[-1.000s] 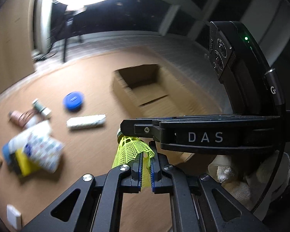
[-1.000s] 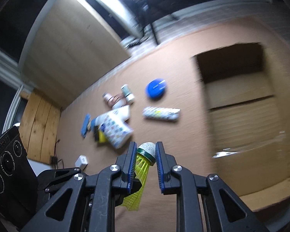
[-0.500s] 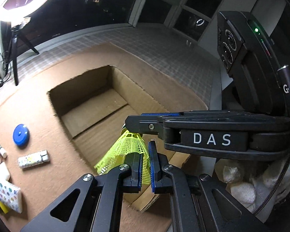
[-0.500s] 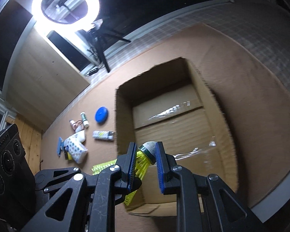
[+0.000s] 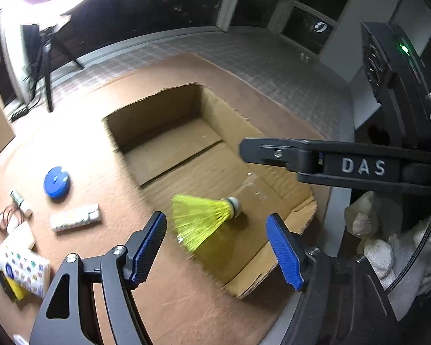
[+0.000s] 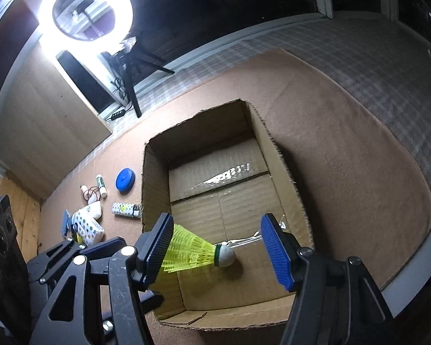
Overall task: Organize objects
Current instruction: 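Carry the shuttlecock with the right tool into the cardboard box and release, then move the right tool to the dotted tissue pack and grasp it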
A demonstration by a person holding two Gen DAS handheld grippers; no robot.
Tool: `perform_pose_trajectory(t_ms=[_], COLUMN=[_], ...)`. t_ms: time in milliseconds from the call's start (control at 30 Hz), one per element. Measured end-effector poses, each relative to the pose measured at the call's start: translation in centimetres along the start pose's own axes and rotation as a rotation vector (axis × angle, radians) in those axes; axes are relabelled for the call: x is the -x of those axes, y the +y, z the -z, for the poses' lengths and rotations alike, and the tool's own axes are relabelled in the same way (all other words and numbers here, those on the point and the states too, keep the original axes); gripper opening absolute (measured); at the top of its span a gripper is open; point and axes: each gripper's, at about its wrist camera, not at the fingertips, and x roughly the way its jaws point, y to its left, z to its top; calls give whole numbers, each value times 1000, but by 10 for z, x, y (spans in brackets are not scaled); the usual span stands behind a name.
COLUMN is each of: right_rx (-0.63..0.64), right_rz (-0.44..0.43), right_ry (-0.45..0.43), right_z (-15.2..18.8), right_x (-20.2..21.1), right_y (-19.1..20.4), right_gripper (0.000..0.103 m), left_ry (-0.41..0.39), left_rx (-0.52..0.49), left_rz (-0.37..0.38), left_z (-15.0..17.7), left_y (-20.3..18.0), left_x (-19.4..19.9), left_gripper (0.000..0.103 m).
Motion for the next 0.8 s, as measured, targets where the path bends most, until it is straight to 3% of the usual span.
perform_pose_trajectory(t_ms=[233, 800], right_rx=[113, 294], right_rz=[-53, -191], right_ry=[-18, 118], right_z=[7, 9], right_x=[-2, -75], right_y=[39, 178], right_gripper=[59, 59], left_ry=[17, -35], left_rx=[109, 443], left_rz=[-83, -310], left_z=[25, 173], left_y=[46, 173], left_x=[23, 138], left_gripper=[76, 77])
